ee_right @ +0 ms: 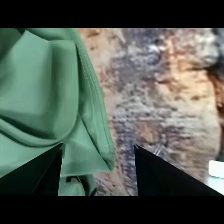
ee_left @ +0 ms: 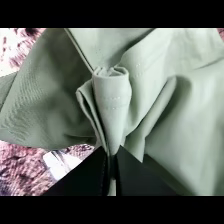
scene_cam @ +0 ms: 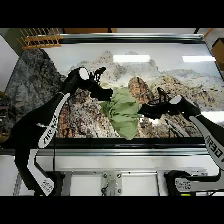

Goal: Fold the clothes and pants, and hang the long-sleeved shirts on hangers.

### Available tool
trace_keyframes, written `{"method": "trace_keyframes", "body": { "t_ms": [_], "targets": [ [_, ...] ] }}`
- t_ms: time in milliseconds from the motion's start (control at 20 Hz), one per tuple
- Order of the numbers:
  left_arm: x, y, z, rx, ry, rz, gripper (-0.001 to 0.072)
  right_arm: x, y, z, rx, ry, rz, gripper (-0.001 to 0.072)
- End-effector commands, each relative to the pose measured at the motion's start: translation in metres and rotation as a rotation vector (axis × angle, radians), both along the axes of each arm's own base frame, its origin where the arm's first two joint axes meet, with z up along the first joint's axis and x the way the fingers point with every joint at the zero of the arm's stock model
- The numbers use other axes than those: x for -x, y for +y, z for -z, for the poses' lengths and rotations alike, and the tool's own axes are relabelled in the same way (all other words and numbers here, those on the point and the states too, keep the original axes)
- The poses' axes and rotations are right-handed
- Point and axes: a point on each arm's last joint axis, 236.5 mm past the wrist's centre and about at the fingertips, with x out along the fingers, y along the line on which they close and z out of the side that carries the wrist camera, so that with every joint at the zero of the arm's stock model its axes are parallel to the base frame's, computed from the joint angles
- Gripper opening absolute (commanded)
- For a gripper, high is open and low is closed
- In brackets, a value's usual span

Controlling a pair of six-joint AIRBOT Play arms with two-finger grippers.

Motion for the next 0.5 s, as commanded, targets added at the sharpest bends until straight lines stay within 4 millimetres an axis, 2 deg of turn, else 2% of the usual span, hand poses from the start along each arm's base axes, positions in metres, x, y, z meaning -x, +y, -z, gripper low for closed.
{"method": "trace_keyframes", "body": {
  "t_ms": [0, 50, 100, 150, 200, 250, 300, 350, 450],
  "targets": [
    [0.0, 0.001, 0.0, -0.001, 0.0, -0.002, 0.0011, -0.008, 0.025, 0.014, -0.016, -0.018, 0.014, 0.0461],
    [0.0, 0.001, 0.0, -0.001, 0.001, -0.001, 0.0011, -0.009, 0.028, 0.014, -0.013, -0.025, 0.011, 0.0459],
    [0.001, 0.001, 0.0, -0.002, 0.005, 0.001, 0.0011, -0.011, 0.028, 0.013, -0.01, -0.035, 0.012, 0.039],
    [0.001, 0.001, 0.0, -0.002, 0.005, 0.001, 0.0011, -0.014, 0.027, 0.01, -0.008, -0.05, 0.0, 0.0151],
    [0.002, 0.002, -0.003, -0.003, 0.003, 0.003, 0.001, -0.018, 0.027, 0.003, -0.002, -0.083, -0.025, 0.0012],
    [-0.002, 0.009, -0.011, -0.012, -0.017, -0.008, 0.001, -0.025, 0.026, -0.012, 0.001, -0.13, -0.051, 0.0012],
    [-0.008, 0.018, -0.027, -0.032, -0.065, -0.022, 0.001, -0.035, 0.021, -0.039, 0.014, -0.207, -0.088, 0.0012],
    [-0.016, 0.034, -0.055, -0.057, -0.135, -0.036, 0.001, -0.045, 0.013, -0.073, 0.038, -0.295, -0.13, 0.0012],
    [-0.014, 0.053, -0.134, -0.046, -0.265, -0.039, 0.001, -0.052, -0.004, -0.169, 0.074, -0.472, -0.195, 0.0012]
  ]
}}
